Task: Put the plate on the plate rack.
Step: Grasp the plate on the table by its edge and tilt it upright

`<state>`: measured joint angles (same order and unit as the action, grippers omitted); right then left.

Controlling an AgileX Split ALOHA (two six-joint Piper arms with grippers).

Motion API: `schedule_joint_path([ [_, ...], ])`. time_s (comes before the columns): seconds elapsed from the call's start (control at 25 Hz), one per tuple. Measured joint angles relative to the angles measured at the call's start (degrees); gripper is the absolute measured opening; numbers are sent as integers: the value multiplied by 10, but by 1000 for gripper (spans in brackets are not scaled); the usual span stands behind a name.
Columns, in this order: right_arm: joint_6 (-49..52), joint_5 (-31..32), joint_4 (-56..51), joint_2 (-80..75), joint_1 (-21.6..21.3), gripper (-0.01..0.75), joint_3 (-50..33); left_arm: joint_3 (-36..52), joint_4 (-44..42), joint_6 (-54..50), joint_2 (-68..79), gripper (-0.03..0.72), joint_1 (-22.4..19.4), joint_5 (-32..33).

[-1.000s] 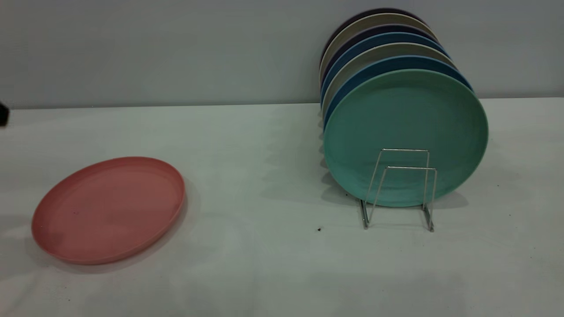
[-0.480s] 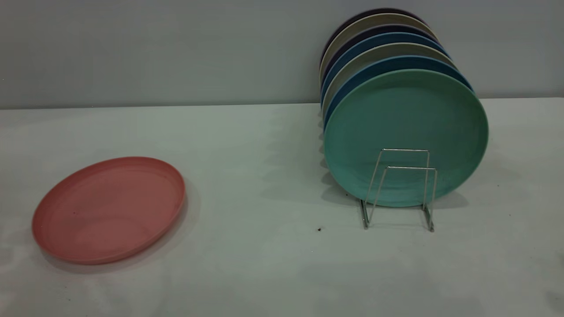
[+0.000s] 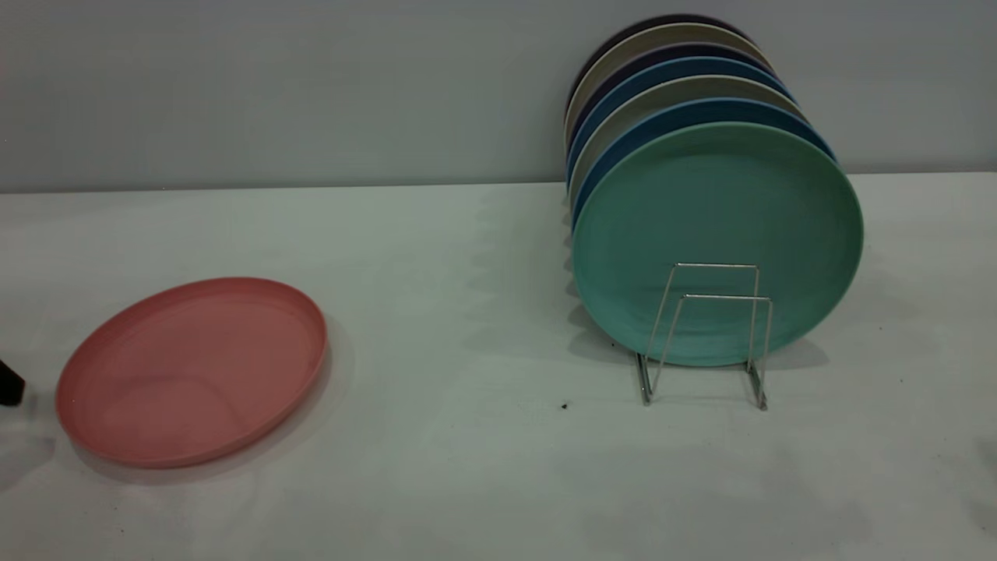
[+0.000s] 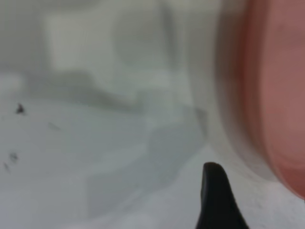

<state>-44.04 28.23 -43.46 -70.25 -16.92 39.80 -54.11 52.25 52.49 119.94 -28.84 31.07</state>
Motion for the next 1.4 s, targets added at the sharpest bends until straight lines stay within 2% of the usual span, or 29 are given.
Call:
schedule_joint_path([
  [0.16,-5,-2,0,0,0,510,0,-1,18,15,7,469,9,-29],
  [0.48,-14,-2,0,0,0,463,0,-1,130,119,12,406,35,-47],
  [1.0,-16,-2,0,0,0,460,0,-17,139,124,47,394,52,-70],
  [1.4,-20,-2,0,0,0,460,0,-23,140,124,66,294,69,-87],
])
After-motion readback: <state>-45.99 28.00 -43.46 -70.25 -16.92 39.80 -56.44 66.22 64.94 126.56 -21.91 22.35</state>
